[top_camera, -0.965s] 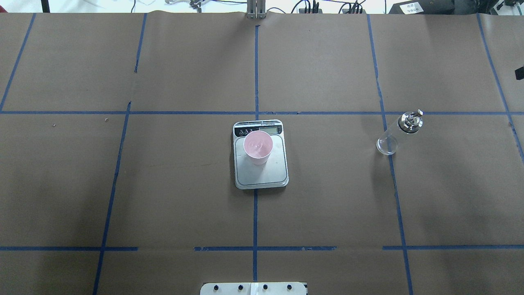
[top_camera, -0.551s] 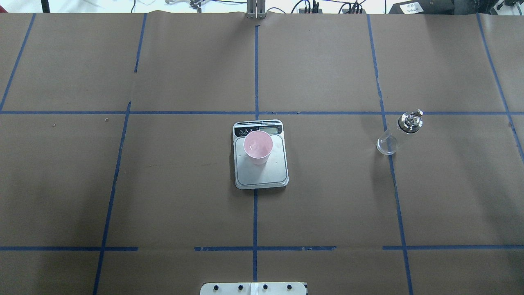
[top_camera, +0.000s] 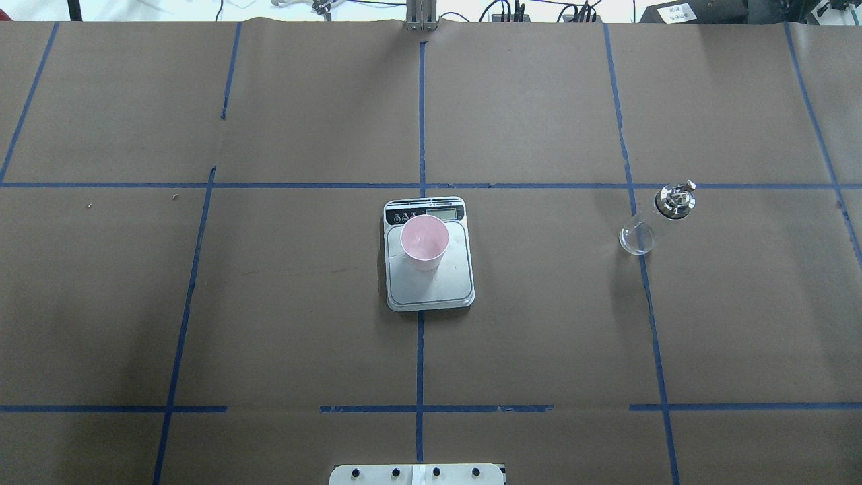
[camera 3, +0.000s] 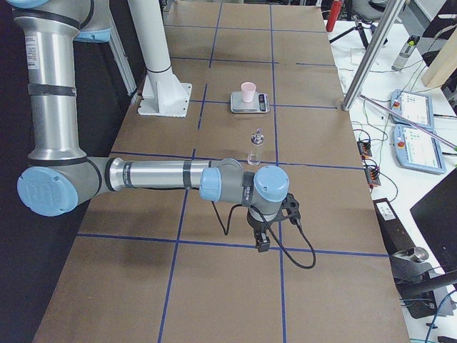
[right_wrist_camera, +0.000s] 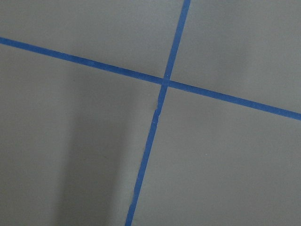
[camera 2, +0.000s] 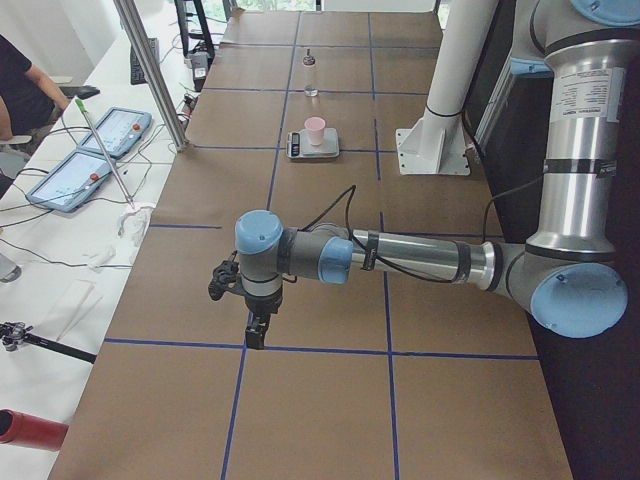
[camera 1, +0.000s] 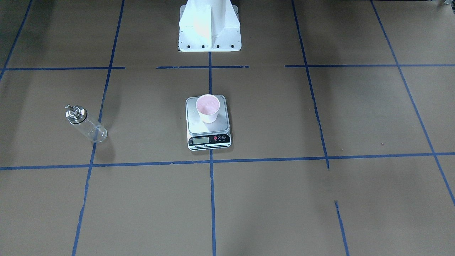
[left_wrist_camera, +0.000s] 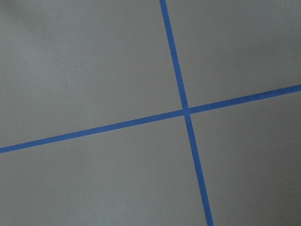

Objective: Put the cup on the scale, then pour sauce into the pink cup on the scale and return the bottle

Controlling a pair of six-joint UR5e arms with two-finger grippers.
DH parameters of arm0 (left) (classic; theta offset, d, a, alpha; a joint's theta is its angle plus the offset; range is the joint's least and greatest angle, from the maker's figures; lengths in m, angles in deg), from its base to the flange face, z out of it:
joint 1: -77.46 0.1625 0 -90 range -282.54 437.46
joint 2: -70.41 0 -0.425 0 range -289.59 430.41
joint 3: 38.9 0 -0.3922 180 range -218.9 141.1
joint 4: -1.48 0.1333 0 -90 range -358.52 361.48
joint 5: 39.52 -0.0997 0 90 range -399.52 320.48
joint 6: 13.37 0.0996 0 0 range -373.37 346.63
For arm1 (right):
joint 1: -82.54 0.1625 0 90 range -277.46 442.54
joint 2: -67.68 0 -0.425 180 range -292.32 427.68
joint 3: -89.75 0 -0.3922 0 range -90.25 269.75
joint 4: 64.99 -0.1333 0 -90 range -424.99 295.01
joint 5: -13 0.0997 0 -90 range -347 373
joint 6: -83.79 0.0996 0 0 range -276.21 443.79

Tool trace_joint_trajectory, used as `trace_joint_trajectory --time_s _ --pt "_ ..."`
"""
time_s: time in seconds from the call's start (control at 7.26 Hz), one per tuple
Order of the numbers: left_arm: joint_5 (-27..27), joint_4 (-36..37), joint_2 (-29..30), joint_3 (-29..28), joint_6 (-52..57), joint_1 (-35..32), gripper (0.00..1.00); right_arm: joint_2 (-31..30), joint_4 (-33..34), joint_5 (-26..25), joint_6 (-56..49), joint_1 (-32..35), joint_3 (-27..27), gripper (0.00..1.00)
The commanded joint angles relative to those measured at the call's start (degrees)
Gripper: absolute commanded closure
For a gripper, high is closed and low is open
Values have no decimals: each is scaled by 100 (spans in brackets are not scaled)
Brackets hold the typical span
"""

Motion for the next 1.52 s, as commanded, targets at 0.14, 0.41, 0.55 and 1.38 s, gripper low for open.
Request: trace_joint_trajectory --time_s 0.14,0.41,0.55,1.38 --pt "10 427 5 -31 541 -9 0 -9 -776 33 146 -5 390 0" --pt "28 446 -39 -110 739 -227 0 18 -1013 51 787 -49 391 0" --pt "202 420 -91 -293 948 -411 0 26 -1032 51 954 -110 382 0" --pt "581 429 -39 -418 750 -448 0 53 -1023 297 2239 -383 -5 0"
